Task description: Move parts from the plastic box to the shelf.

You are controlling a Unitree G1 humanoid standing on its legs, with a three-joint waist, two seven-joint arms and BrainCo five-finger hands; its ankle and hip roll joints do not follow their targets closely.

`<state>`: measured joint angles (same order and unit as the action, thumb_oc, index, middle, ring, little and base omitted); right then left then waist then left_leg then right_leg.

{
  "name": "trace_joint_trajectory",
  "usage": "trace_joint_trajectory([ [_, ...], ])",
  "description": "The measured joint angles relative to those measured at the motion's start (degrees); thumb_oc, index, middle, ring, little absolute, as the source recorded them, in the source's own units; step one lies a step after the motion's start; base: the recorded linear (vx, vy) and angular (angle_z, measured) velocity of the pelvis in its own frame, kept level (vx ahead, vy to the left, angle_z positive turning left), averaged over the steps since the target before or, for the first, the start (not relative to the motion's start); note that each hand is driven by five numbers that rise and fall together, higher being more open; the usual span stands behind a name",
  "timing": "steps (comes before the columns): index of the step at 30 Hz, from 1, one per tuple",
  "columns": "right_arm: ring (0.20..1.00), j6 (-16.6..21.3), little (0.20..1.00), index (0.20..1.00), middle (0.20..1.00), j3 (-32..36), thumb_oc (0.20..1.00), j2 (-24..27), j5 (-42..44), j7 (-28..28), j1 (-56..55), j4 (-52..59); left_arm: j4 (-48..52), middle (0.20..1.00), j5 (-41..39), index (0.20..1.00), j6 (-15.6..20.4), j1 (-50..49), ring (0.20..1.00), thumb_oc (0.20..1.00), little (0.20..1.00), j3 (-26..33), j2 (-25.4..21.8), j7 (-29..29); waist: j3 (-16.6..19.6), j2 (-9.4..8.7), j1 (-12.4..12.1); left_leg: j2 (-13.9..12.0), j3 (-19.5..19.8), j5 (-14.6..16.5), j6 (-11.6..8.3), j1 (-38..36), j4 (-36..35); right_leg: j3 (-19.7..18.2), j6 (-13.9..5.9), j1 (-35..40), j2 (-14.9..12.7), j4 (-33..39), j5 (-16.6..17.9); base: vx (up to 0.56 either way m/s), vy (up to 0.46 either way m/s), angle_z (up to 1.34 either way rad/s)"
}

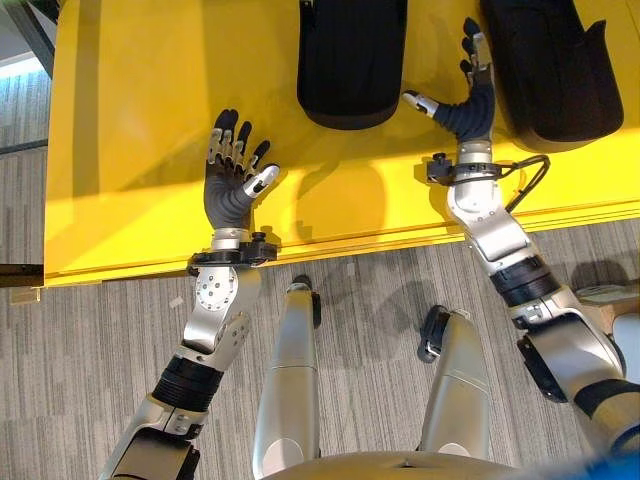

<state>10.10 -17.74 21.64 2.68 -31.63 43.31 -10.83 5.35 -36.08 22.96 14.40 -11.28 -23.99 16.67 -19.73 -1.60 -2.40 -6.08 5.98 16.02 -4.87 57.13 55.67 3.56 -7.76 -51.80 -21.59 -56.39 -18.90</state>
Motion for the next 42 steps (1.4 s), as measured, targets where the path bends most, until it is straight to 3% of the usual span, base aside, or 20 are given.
trace_joint_trajectory([
  [6,1.0,1.2,1.0,1.0,1.0,1.56,1.0,-0.14,-1.76,2.27,-8.25,9.77,0.36,1.0,2.77,1.0,-0.11,-0.19,1.0,1.0,1.0,1.97,-0.1,0.33,-0.19,-0.48,0.73,-0.36,0.05,-0.02,0.02,0.52,-0.01,-0.6,0.11,-0.95,0.87,-0.01,0.08,0.0,0.001,-0.04],
  [10,1.0,3.93,1.0,1.0,1.0,2.44,1.0,-0.2,-1.19,3.92,-14.63,16.42,1.46,1.0,8.97,1.0,-1.44,-1.18,1.0,1.0,1.0,4.42,-1.6,3.9,-0.02,-1.12,1.8,-0.89,0.05,-0.02,0.01,1.07,-0.02,-0.79,0.08,-1.67,1.49,0.11,0.07,0.0,0.0,-0.05],
  [13,1.0,7.73,1.0,1.0,1.0,4.51,1.0,-0.2,1.01,4.4,-19.98,22.68,2.55,1.0,19.69,1.0,-2.5,-2.84,1.0,1.0,1.0,6.11,-4.1,9.21,0.02,-1.74,3.49,-0.92,-0.01,-0.02,-0.01,1.53,-0.17,-1.12,0.06,-2.54,1.71,0.3,0.14,0.0,0.011,-0.07],
  [17,1.0,9.87,1.0,1.0,1.0,5.28,1.0,-0.15,2.92,4.63,-21.77,24.49,2.8,1.0,30.78,1.0,-3.95,-3.14,1.0,1.0,1.0,6.29,-7.43,14.04,0.06,-1.85,3.81,-0.95,-0.04,0.18,-0.35,2.22,-0.28,-1.41,0.26,-3.6,1.95,0.3,0.34,0.0,-0.001,-0.04],
  [20,1.0,12.19,1.0,1.0,1.0,7.17,1.0,-0.16,5.06,4.76,-23.74,26.74,4.41,1.0,40.44,1.0,-4.54,-3.15,1.0,1.0,1.0,6.26,-12.01,18.24,0.02,-1.93,3.89,-0.96,0.31,0.18,-0.36,2.5,-0.33,-1.58,0.25,-3.84,2.49,0.34,0.38,0.0,0.0,0.0],
  [21,1.0,12.19,1.0,1.0,1.0,7.17,1.0,-0.16,5.06,4.76,-23.74,26.74,4.41,1.0,40.44,1.0,-4.54,-3.15,1.0,1.0,1.0,6.26,-12.01,18.24,0.02,-1.93,3.89,-0.96,0.31,0.18,-0.36,2.5,-0.33,-1.58,0.25,-3.84,2.49,0.34,0.38,0.0,0.0,0.0],
  [23,1.0,13.68,1.0,1.0,1.0,8.43,1.0,0.14,5.53,4.35,-23.82,28.13,5.24,1.0,48.94,1.0,-5.32,-2.42,1.0,1.0,1.0,6.0,-16.34,20.39,-0.02,-2.02,4.34,-0.96,0.47,0.19,-0.38,2.89,-0.42,-1.64,0.25,-4.23,2.67,0.32,0.38,0.0,0.0,0.0],
  [28,1.0,16.16,1.0,1.0,1.0,8.48,1.0,1.79,9.55,4.71,-25.53,30.32,7.97,1.0,61.16,1.0,-6.73,-1.33,1.0,1.0,1.0,6.22,-23.41,22.59,-0.03,-2.03,4.66,-0.99,0.6,0.19,-0.38,3.42,-0.63,-2.2,0.29,-5.28,3.29,0.32,0.4,0.0,-0.003,-0.05],
  [32,1.0,17.14,1.0,1.0,1.0,10.83,1.0,2.06,12.47,4.99,-25.7,30.85,8.63,1.0,71.71,1.0,-9.58,2.74,1.0,1.0,1.0,6.98,-29.2,24.69,-0.05,-2.01,5.06,-1.03,0.53,0.19,-0.38,3.41,-0.97,-2.6,0.4,-5.7,3.61,0.19,0.48,0.0,-0.001,-0.01],
  [39,1.0,17.16,1.0,1.0,1.0,11.1,1.0,2.03,12.92,5.13,-25.01,30.84,8.2,1.0,76.06,1.0,-11.03,8.51,1.0,1.0,1.0,6.13,-29.5,23.67,-0.05,-2.02,6.08,-1.11,0.48,0.18,-0.38,3.34,-0.93,-2.63,0.51,-5.7,3.71,0.17,0.56,0.0,0.0,0.0],
  [42,1.0,17.16,1.0,1.0,1.0,11.44,1.0,2.01,13.02,5.75,-24.86,30.83,2.82,1.0,75.91,1.0,-11.55,13.51,1.0,1.0,1.0,4.0,-29.23,22.17,-0.04,-2.03,6.35,-1.45,0.27,0.18,-0.38,3.3,-0.48,-2.83,0.56,-5.68,3.96,0.12,0.61,0.0,0.028,-0.07],
])
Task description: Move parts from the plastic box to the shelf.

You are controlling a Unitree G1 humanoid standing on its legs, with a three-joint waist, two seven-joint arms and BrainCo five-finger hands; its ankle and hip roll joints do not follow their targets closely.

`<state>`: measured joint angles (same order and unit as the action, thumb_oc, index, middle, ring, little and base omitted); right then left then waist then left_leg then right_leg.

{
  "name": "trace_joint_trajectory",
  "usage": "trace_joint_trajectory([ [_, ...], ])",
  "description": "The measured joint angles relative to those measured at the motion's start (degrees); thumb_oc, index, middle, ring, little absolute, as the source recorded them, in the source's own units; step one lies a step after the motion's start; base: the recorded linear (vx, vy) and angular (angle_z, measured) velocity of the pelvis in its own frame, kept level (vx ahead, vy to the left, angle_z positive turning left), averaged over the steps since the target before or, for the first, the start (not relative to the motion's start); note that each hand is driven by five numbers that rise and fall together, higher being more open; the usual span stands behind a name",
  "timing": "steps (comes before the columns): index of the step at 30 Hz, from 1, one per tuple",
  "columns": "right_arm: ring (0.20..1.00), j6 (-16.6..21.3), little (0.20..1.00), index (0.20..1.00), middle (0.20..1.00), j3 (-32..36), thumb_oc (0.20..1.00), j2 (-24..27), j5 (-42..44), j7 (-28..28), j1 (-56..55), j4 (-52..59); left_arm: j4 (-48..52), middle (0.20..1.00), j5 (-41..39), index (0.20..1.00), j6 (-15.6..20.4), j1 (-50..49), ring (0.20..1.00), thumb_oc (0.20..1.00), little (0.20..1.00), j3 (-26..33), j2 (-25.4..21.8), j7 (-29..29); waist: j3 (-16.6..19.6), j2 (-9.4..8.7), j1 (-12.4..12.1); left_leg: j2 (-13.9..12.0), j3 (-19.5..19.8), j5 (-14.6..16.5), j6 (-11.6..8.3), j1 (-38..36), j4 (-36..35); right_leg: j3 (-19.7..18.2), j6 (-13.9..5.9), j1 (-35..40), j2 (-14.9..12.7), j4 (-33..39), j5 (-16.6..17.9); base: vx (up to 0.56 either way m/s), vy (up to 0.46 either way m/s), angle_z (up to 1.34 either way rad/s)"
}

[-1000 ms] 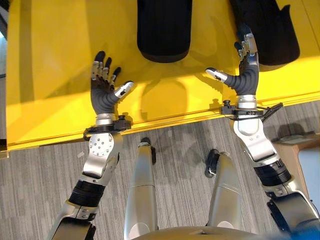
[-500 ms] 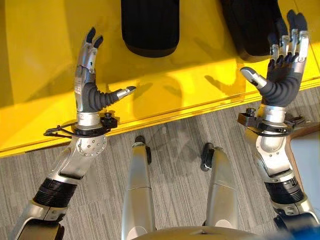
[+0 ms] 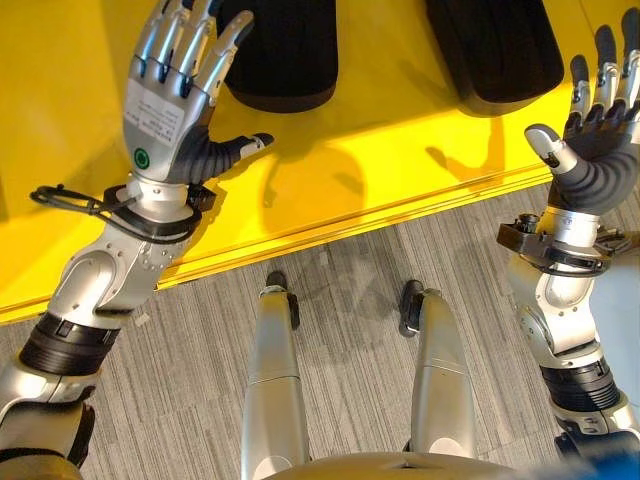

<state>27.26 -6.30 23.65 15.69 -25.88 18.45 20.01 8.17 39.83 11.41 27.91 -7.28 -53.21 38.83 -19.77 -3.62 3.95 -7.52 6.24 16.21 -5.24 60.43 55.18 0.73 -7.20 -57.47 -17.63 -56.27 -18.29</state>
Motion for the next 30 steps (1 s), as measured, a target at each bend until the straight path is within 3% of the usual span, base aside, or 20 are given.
trace_joint_trajectory([
  [8,1.0,-0.05,1.0,1.0,1.0,0.95,1.0,-0.22,0.98,0.57,1.84,-1.1,-8.52,1.0,-5.81,1.0,0.08,7.43,1.0,1.0,1.0,-4.61,1.77,-1.79,0.32,-0.09,1.66,-0.7,-0.59,-0.08,0.14,-0.23,0.39,-0.54,0.08,-0.06,0.65,0.11,0.19,0.0,0.013,-0.04],
  [10,1.0,-0.19,1.0,1.0,1.0,0.98,1.0,-0.56,1.0,0.94,1.88,-1.13,-11.43,1.0,-14.03,1.0,0.68,7.61,1.0,1.0,1.0,-5.23,6.99,-4.14,0.45,-0.08,1.61,-1.16,-0.87,0.1,-0.16,-0.44,0.51,-0.77,0.06,-0.1,1.01,0.22,0.24,0.0,0.029,-0.11],
  [13,1.0,-0.3,1.0,1.0,1.0,1.16,1.0,-0.58,1.17,1.38,1.35,-1.12,-14.21,1.0,-20.53,1.0,0.61,7.91,1.0,1.0,1.0,-6.15,7.67,-6.22,0.67,-0.11,1.87,-1.51,-0.94,0.32,-0.51,-0.44,0.83,-0.96,0.06,-0.2,1.37,0.2,0.24,0.01,0.014,-0.07],
  [19,1.0,-0.33,1.0,1.0,1.0,1.61,1.0,-0.58,2.26,3.39,-1.01,-1.09,-14.51,1.0,-24.69,1.0,0.43,8.16,1.0,1.0,1.0,-6.22,6.94,-9.65,1.88,-0.1,2.13,-1.53,-0.97,0.56,-0.87,-0.35,0.91,-1.0,0.06,-0.33,1.37,0.12,0.25,0.0,0.0,0.0],
  [30,1.0,-0.93,1.0,1.0,1.0,3.49,1.0,-0.76,3.46,6.99,-3.69,-0.92,-13.79,1.0,-24.61,1.0,0.33,5.73,1.0,1.0,1.0,-7.47,-1.6,-18.78,1.91,-0.05,1.87,-1.53,-0.95,0.58,-0.91,-0.18,0.87,-1.04,0.0,-0.57,1.37,-0.09,0.22,0.0,0.0,0.0],
])
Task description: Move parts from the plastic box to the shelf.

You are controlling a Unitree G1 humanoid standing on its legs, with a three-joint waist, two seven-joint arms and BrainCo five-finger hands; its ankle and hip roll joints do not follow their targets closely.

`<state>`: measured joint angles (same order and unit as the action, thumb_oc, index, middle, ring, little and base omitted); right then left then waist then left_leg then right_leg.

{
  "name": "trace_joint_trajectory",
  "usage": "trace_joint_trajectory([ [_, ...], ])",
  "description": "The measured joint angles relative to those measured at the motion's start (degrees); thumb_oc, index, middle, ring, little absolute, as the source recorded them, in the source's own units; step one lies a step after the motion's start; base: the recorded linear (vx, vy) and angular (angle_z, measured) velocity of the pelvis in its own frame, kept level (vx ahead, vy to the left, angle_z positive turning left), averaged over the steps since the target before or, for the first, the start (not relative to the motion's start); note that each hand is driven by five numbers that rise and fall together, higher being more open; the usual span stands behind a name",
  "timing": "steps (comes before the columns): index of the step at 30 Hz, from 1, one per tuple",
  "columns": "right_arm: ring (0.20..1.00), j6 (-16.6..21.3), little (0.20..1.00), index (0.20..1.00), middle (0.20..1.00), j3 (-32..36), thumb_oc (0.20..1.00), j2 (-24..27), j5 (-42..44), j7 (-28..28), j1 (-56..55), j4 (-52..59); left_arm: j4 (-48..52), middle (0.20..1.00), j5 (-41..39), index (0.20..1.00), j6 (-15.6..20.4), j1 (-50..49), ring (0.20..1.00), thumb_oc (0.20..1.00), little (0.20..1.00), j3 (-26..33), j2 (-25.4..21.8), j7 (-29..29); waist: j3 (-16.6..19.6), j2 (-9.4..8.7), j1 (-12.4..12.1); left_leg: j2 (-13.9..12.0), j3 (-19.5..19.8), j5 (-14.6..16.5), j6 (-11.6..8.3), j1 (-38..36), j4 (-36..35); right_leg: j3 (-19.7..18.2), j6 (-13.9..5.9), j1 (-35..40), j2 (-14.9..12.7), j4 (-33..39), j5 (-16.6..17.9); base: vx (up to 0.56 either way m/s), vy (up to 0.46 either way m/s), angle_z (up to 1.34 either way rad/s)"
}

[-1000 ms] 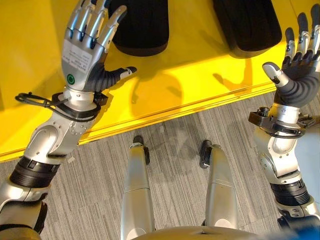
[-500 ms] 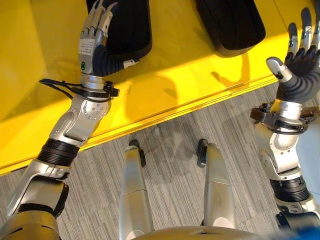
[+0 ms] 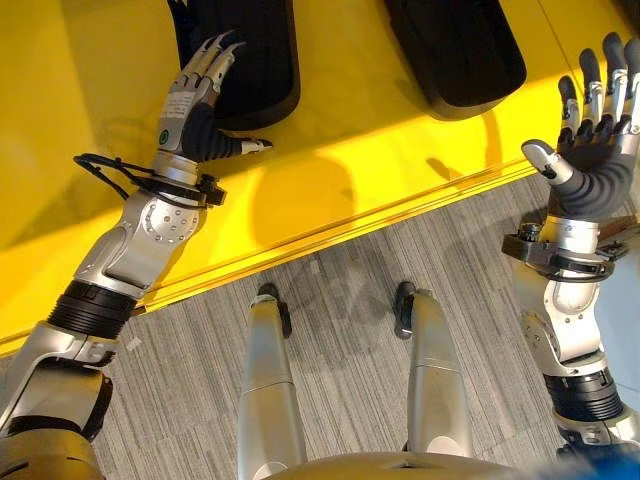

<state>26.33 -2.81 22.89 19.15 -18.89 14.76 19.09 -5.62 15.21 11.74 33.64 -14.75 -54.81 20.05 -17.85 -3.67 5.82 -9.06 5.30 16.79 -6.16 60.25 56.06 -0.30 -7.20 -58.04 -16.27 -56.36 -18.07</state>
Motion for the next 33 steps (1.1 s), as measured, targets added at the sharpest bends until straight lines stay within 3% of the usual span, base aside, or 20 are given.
trace_joint_trajectory([
  [6,1.0,-0.69,1.0,1.0,1.0,0.16,1.0,-0.01,1.12,1.88,-1.22,0.01,-0.14,1.0,1.29,1.0,-0.01,2.4,1.0,1.0,1.0,-2.33,-6.95,-4.11,-0.03,0.07,-0.21,0.01,0.0,0.0,0.0,0.05,-0.02,-0.04,0.0,-0.17,0.0,-0.14,0.0,0.0,0.0,0.0],
  [14,1.0,-1.39,1.0,1.0,1.0,0.54,1.0,-0.02,2.51,3.7,-1.15,0.05,-0.32,1.0,-5.08,1.0,-0.27,1.38,1.0,1.0,1.0,-2.17,-6.17,-10.14,-0.18,0.31,-0.6,0.0,-0.01,0.0,0.0,0.05,0.0,-0.16,0.05,-0.38,-0.01,-0.64,0.01,0.0,0.0,0.0],
  [21,1.0,-2.31,1.0,1.0,1.0,0.94,1.0,-0.17,2.62,5.02,-1.19,0.07,-0.12,1.0,-7.32,1.0,-1.16,1.38,1.0,1.0,1.0,-1.89,-6.03,-11.81,-0.48,0.85,-0.69,0.01,-0.04,-0.01,0.0,-0.08,0.01,-0.19,0.04,-0.29,-0.01,-0.79,0.0,0.0,0.0,0.0],
  [24,1.0,-2.97,1.0,1.0,1.0,2.25,1.0,-0.36,2.81,5.21,-1.51,0.14,0.26,1.0,-8.46,1.0,-1.84,0.43,1.0,1.0,1.0,0.79,-3.16,-13.4,-0.94,1.63,-0.81,0.02,-0.04,-0.01,0.0,-0.26,0.07,-0.19,0.03,-0.07,-0.01,-0.81,-0.01,0.0,0.0,0.0],
  [26,1.0,-3.58,1.0,1.0,1.0,2.43,1.0,-1.37,4.33,5.3,-1.65,0.15,1.15,1.0,-12.65,1.0,-2.79,-2.37,1.0,1.0,1.0,5.38,3.23,-14.33,-1.04,1.77,-0.85,0.02,-0.06,0.0,-0.01,-0.82,-0.06,-0.19,0.0,0.45,-0.02,-0.81,-0.13,0.0,0.0,0.0],
  [33,1.0,-4.65,1.0,1.0,1.0,2.77,1.0,-2.31,4.42,5.27,-1.66,0.17,2.44,1.0,-16.8,1.0,-3.71,-3.48,1.0,1.0,1.0,7.49,6.87,-15.19,-1.01,1.81,-1.43,0.01,-0.18,0.02,-0.05,-1.26,-0.38,-0.23,0.04,0.69,-0.03,-0.79,-0.28,0.0,0.0,0.0],
])
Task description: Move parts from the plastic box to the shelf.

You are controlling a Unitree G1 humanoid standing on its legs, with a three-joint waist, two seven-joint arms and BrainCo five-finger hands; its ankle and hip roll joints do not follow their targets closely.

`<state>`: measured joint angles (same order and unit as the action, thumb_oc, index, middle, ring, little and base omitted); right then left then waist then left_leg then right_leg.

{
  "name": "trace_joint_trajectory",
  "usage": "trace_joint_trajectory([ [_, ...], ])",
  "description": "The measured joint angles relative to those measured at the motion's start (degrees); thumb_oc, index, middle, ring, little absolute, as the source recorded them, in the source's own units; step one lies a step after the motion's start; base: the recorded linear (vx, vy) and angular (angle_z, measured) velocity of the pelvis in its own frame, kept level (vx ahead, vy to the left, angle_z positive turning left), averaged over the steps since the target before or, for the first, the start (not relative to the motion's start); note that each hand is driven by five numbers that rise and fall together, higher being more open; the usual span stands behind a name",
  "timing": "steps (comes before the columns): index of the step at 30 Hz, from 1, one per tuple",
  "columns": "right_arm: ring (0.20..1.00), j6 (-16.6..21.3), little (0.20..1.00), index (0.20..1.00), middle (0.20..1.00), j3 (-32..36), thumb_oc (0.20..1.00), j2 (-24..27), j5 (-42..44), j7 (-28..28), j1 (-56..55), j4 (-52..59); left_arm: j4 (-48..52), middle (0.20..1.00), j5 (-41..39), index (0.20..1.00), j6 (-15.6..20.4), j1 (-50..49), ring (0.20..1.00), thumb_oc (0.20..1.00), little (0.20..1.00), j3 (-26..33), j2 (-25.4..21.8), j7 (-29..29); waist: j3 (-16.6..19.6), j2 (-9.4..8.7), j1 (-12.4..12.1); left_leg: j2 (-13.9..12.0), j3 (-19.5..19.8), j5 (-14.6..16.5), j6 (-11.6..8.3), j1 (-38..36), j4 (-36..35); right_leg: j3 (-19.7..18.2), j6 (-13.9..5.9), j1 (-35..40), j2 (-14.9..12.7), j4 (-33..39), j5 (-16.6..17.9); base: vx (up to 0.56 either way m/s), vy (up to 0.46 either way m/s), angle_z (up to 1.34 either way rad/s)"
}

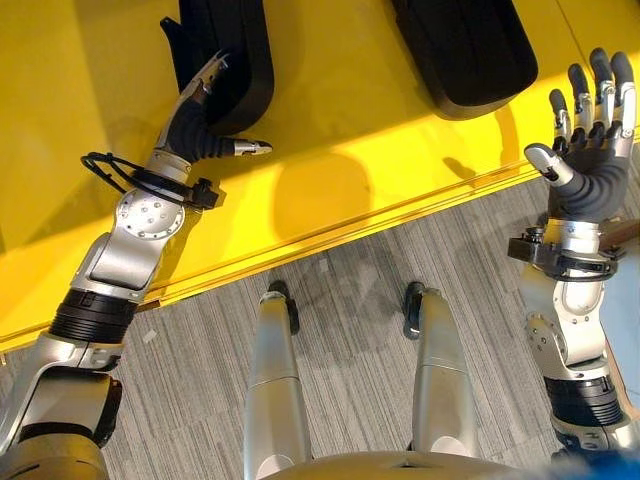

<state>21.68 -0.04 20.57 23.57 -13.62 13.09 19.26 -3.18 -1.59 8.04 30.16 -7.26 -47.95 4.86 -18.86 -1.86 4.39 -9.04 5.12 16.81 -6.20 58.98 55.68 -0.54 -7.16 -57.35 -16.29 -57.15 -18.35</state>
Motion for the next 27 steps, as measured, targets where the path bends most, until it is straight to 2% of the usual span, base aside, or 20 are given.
trace_joint_trajectory([
  [7,1.0,-0.02,1.0,1.0,1.0,0.08,1.0,-0.01,0.0,0.0,0.01,0.0,-0.02,1.0,-0.19,1.0,-0.03,-0.1,1.0,1.0,1.0,0.02,0.2,-0.04,0.01,-0.02,0.0,0.0,0.0,0.0,0.0,0.0,0.0,0.0,0.0,0.04,0.01,0.02,0.0,0.0,0.0,0.0],
  [8,1.0,-0.06,1.0,1.0,1.0,0.19,1.0,-0.1,-0.01,-0.02,-0.08,0.01,0.15,1.0,-0.95,1.0,-0.05,-0.39,1.0,1.0,1.0,0.71,2.42,0.04,0.02,-0.02,0.17,0.01,0.01,0.0,0.0,-0.04,0.04,0.0,-0.01,0.12,0.04,0.07,-0.01,0.0,0.0,0.0],
  [9,1.0,-0.39,1.0,1.0,1.0,0.39,1.0,-0.37,0.01,-0.11,-0.54,0.01,2.32,1.0,-4.14,1.0,-0.2,-1.86,1.0,1.0,1.0,2.97,7.71,0.33,0.02,-0.01,-0.06,0.05,-0.03,0.0,0.0,-0.46,-0.01,0.0,-0.04,0.65,0.0,0.2,-0.04,0.0,-0.008,0.03],
  [10,1.0,-0.5,1.0,1.0,1.0,0.52,1.0,-0.31,0.0,-0.12,-0.52,0.01,3.17,1.0,-4.41,1.0,-0.23,-2.13,1.0,1.0,1.0,2.57,8.13,0.35,0.03,-0.07,-0.13,0.06,0.02,0.01,0.02,-0.52,0.0,0.04,-0.07,0.79,0.0,0.21,-0.05,0.0,-0.007,0.03],
  [12,1.0,-1.07,1.0,1.0,1.0,0.82,1.0,-0.33,0.0,-0.17,-0.52,0.09,5.65,1.0,-4.63,1.0,-1.14,-2.4,1.0,1.0,1.0,0.2,6.4,-0.22,0.04,-0.19,-0.47,0.09,0.0,0.03,0.03,-0.53,0.0,0.03,-0.08,0.84,-0.01,0.28,-0.06,0.0,0.0,0.0],
  [16,1.0,-1.58,1.0,1.0,1.0,0.89,1.0,-0.31,-0.01,-0.11,-0.5,0.09,6.44,1.0,-4.52,1.0,-1.61,-2.67,1.0,1.0,1.0,0.01,5.84,-1.37,0.05,-0.22,-0.35,0.08,0.02,0.03,0.03,-0.54,0.02,0.03,-0.08,0.85,0.0,0.25,-0.06,0.0,0.0,0.0],
  [23,1.0,-2.77,1.0,1.0,1.0,0.92,1.0,-0.31,0.01,0.61,-0.54,0.14,12.68,1.0,-6.31,1.0,-2.54,-10.15,1.0,1.0,1.0,3.33,3.73,-4.48,0.03,-0.25,-0.51,0.02,-0.03,0.04,0.01,-1.09,-0.45,-0.01,-0.06,0.94,0.1,0.22,-0.12,0.0,0.0,0.0],
  [27,1.0,-3.2,1.0,1.0,1.0,0.93,1.0,-0.31,0.01,0.93,-0.54,0.14,13.24,1.0,-6.37,1.0,-2.54,-11.07,1.0,1.0,1.0,3.89,3.55,-4.96,0.02,-0.23,-0.63,0.02,-0.04,0.04,0.01,-1.08,-0.45,-0.02,-0.05,0.94,0.1,0.23,-0.13,0.0,0.0,0.0],
])
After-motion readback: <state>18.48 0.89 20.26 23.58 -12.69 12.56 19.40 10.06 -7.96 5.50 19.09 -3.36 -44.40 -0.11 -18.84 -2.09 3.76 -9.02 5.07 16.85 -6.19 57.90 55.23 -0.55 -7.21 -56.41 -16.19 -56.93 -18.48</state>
